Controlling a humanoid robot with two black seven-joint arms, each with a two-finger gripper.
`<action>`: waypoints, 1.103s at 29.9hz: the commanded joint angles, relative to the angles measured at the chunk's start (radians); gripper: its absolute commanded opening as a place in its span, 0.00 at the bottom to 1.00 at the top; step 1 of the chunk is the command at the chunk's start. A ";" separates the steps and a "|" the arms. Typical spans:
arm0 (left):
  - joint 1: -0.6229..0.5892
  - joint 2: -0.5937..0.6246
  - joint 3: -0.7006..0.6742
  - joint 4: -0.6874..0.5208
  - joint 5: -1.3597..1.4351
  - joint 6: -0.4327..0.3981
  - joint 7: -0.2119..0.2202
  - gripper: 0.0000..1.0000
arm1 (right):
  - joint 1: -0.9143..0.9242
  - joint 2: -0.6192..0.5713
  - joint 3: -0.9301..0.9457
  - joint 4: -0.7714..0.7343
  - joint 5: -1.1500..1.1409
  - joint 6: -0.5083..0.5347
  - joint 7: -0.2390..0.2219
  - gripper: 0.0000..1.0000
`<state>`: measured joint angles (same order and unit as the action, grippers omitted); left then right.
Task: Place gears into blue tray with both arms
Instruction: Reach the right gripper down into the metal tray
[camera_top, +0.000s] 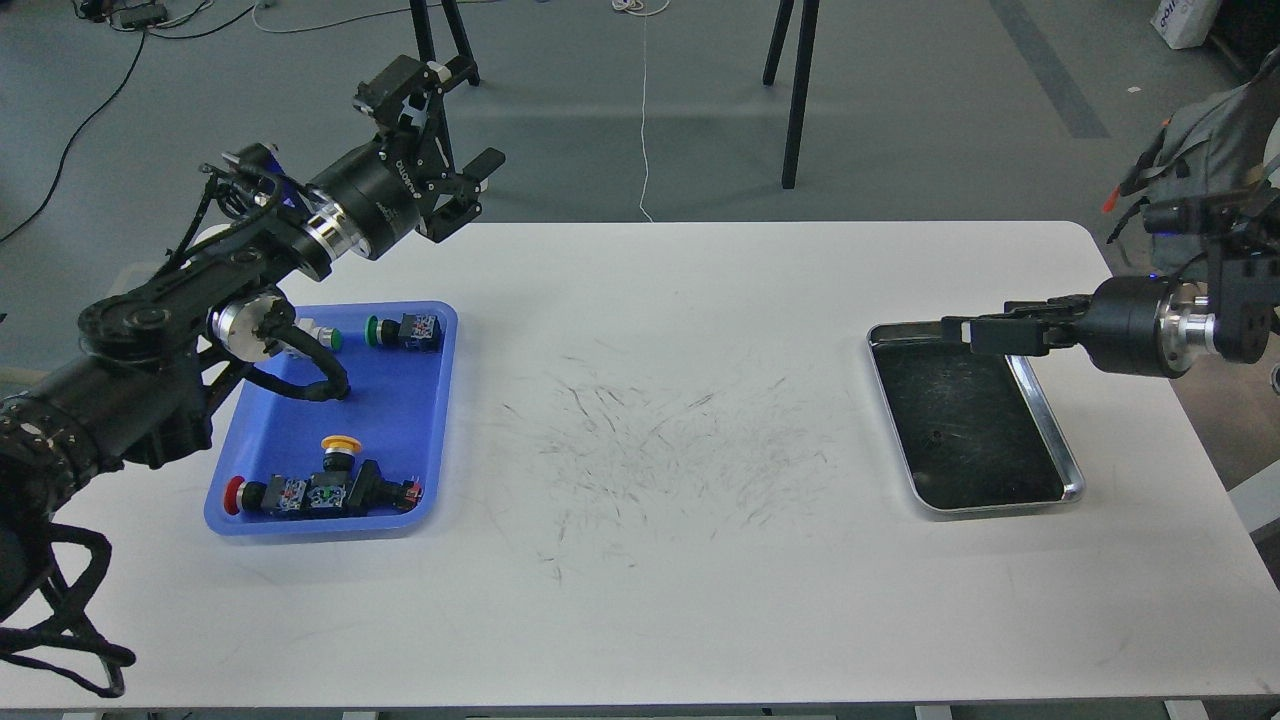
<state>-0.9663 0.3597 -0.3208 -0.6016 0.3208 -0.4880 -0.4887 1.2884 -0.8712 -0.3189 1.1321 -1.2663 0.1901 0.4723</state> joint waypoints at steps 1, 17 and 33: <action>0.043 0.012 0.015 -0.012 0.015 -0.001 0.000 1.00 | 0.008 0.037 -0.002 -0.005 -0.007 0.000 0.000 0.96; 0.070 0.101 0.012 -0.093 0.043 -0.001 0.000 1.00 | 0.000 0.106 -0.057 -0.012 -0.292 0.005 0.009 0.96; 0.074 0.094 0.008 -0.079 0.027 -0.001 0.000 1.00 | -0.027 0.182 -0.120 -0.126 -0.461 0.003 0.016 0.94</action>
<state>-0.8934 0.4517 -0.3107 -0.6811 0.3497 -0.4887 -0.4887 1.2643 -0.7018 -0.4310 1.0428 -1.7027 0.1944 0.4893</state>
